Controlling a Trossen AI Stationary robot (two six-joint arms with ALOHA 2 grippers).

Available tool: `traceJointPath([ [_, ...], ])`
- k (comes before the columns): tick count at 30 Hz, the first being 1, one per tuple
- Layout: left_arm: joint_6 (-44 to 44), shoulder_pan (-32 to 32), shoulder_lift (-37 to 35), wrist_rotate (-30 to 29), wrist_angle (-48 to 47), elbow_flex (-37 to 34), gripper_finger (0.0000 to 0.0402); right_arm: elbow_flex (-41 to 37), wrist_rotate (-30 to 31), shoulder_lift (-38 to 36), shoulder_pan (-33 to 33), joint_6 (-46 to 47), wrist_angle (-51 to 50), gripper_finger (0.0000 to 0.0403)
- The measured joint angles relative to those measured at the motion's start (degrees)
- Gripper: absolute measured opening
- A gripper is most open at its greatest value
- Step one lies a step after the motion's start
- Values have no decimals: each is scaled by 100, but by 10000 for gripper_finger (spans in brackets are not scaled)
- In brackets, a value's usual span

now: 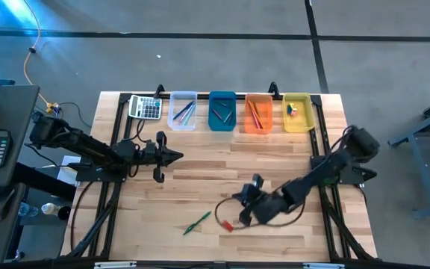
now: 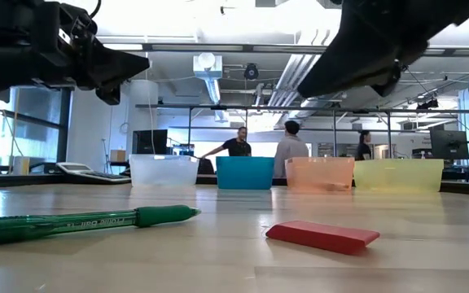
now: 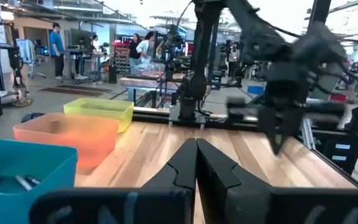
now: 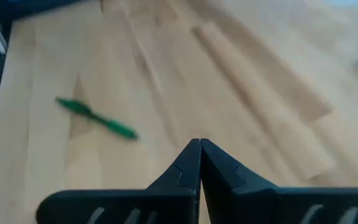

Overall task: Sort crayons/erasers/pens/pencils in bins
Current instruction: Put the red eraser into the yellow bin

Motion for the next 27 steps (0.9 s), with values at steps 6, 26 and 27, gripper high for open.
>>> traceJointPath([
  [6,15,0,0,-22,2,0,0,1333,-586,1054,353,1283,-1508,1],
  [26,34,-31,0,-18,-158,2,0,4199,-895,3360,601,2657,-4134,232],
  [27,1,-31,-1,-18,-165,2,0,4213,-864,3391,585,2706,-4162,230],
])
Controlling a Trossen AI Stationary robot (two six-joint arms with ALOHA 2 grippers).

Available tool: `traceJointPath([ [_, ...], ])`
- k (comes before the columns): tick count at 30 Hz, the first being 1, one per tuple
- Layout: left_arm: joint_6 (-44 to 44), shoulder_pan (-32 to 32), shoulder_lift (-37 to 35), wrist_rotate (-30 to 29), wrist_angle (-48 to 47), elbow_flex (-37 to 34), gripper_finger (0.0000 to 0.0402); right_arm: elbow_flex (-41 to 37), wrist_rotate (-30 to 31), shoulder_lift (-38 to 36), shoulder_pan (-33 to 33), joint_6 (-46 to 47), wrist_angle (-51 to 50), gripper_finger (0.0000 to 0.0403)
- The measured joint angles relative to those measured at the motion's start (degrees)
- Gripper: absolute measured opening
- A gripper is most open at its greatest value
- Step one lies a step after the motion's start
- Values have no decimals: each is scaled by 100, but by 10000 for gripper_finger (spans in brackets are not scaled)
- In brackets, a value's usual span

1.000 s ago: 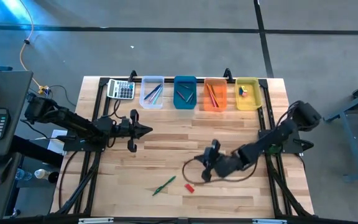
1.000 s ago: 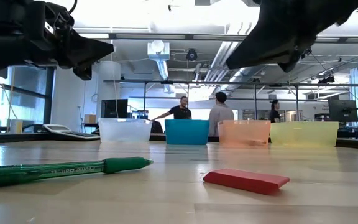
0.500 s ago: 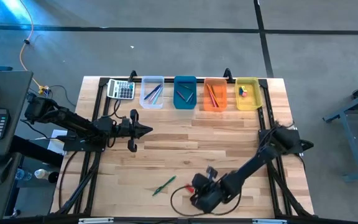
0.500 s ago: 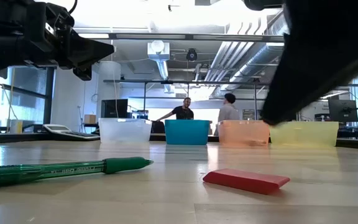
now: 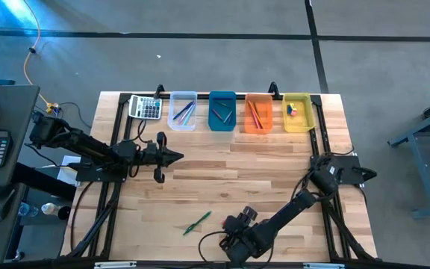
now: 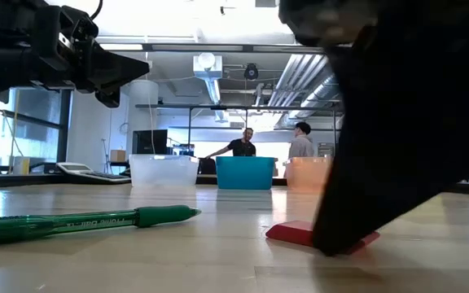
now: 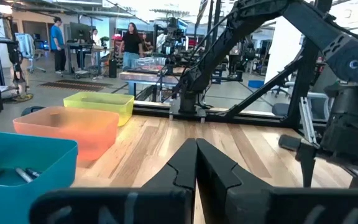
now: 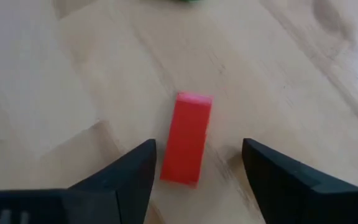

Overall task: Sort crayons/erasers/pens/pencils in bins
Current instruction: Put the red eraser into the yellow bin

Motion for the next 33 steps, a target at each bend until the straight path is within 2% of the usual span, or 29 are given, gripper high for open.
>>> traceJointPath([
  [4,-91,0,1,2,-88,2,0,16,-46,59,-36,12,11,200],
  [11,-127,0,1,3,-138,2,0,12,-163,81,-49,-260,108,95],
  [15,-242,0,1,7,-136,2,0,5,-211,51,-60,-496,125,60],
  [21,-813,1,1,93,-218,2,0,-54,-167,-224,-72,-1121,-121,60],
  [26,-2479,11,1,573,-573,2,4,-28,252,-564,-209,-1932,-312,63],
  [29,-3216,-282,54,890,-712,7,21,-28,422,-666,-377,-2836,-219,64],
  [33,-3960,-1021,142,685,-739,85,61,-26,635,-718,-701,-3677,3,64],
])
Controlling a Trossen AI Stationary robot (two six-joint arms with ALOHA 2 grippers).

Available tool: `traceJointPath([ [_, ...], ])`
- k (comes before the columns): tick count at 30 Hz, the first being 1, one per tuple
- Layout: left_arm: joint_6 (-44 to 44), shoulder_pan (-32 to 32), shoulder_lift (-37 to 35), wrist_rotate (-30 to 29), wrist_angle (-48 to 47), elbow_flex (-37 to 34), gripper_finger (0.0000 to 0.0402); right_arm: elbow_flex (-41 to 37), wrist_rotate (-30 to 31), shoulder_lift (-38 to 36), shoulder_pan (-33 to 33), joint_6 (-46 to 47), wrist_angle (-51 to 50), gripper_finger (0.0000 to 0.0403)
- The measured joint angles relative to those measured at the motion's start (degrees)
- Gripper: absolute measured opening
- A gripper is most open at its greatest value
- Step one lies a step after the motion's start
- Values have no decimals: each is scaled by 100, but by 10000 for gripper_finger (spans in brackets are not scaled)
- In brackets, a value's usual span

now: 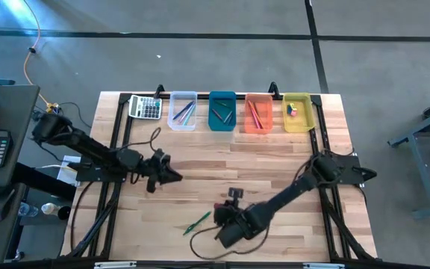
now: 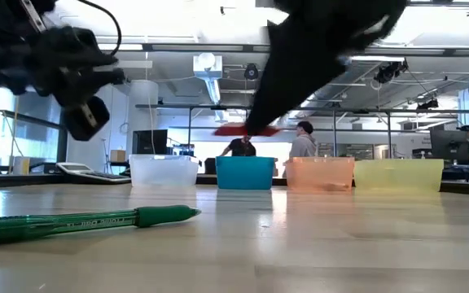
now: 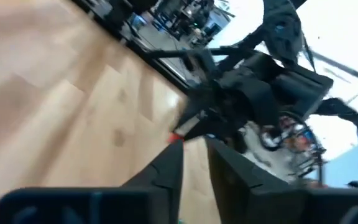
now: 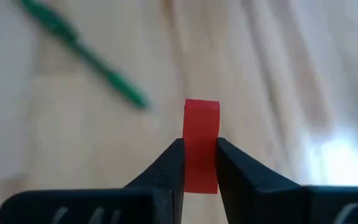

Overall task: Sort crayons/erasers/pens/pencils in bins
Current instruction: Put the red eraser into the yellow bin

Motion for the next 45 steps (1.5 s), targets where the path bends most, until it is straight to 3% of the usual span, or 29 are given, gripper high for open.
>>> traceJointPath([
  [7,-581,-1145,576,-1323,-195,635,130,0,375,3,-429,-1419,1007,64],
  [11,-656,-1421,1113,-1727,-380,1077,148,0,429,1,-447,-2067,1496,64],
  [20,-156,-1472,1621,-2047,-371,1379,152,2,837,-245,-190,-2199,1313,64],
  [27,950,-1409,1580,-2324,-221,1366,140,11,1211,-950,-182,-1454,-619,63],
  [32,1612,-1059,1520,-2146,-237,1364,102,11,1492,-1353,-521,-590,-2357,56],
  [35,1928,-775,1452,-1911,-245,1362,72,-74,1540,-1532,-795,-402,-2788,52],
  [39,2097,-383,1352,-1524,-306,1362,30,-986,1360,-2120,-1212,-764,-2046,51],
  [42,2200,-147,1322,-1251,-306,1360,6,-2143,856,-2724,-1597,-1524,-619,51],
  [45,2251,49,1322,-1040,-312,1360,6,-3309,70,-3383,-2041,-2310,1116,50],
])
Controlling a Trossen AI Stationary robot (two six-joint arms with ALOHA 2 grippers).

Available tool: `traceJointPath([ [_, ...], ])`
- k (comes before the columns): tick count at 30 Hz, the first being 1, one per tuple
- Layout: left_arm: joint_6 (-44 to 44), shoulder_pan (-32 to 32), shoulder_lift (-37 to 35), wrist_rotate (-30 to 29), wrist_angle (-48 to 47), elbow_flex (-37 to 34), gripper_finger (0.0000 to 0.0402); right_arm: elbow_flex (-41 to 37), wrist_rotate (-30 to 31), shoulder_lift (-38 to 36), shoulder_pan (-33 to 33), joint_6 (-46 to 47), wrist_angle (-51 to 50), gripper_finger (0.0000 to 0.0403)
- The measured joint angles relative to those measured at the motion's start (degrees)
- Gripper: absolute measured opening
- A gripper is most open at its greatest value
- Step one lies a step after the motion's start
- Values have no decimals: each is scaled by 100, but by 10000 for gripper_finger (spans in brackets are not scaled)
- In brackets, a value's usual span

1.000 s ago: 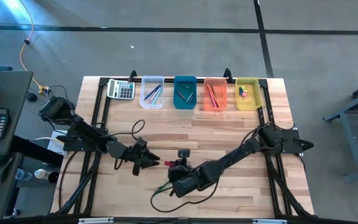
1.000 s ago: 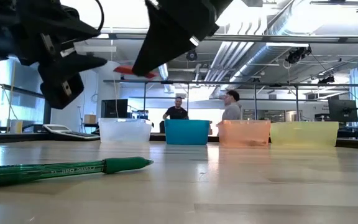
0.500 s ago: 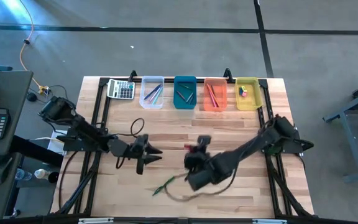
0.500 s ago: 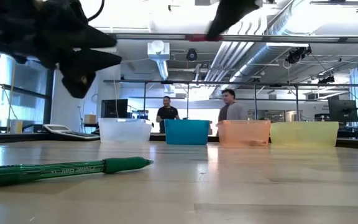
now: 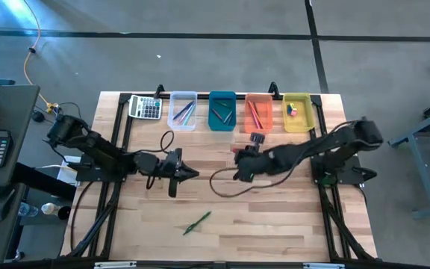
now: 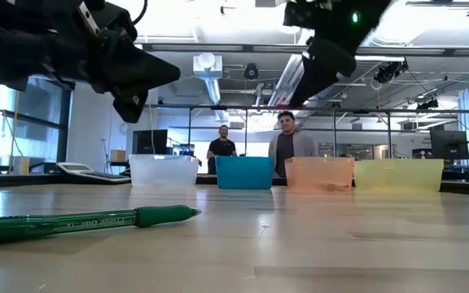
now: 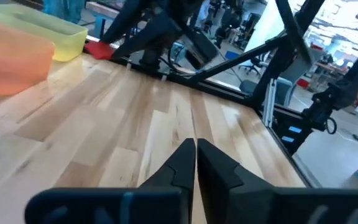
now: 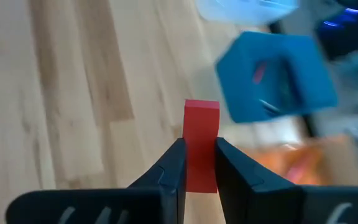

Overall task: Sort crayons/erasers/pens/pencils in bins
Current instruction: Put the red eraser into the yellow bin

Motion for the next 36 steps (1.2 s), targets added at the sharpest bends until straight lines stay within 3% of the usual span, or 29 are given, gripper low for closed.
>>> traceJointPath([
  [3,190,183,0,168,-18,0,6,-943,-778,-592,-549,-414,1267,50],
  [6,273,395,0,268,-18,0,1,-1569,-1190,-1161,-1166,-520,1791,50],
  [16,875,1123,0,265,-71,0,1,-1974,-1395,-2453,-3626,-485,942,50],
  [25,977,1588,2,337,-123,-7,0,-2061,-1736,-2513,-5942,-669,550,50],
  [29,989,1672,2,536,-124,-7,0,-2061,-2230,-2395,-6794,-667,567,50],
  [36,1171,1674,4,525,-107,-7,0,-2059,-2649,-1835,-6972,-235,674,50],
])
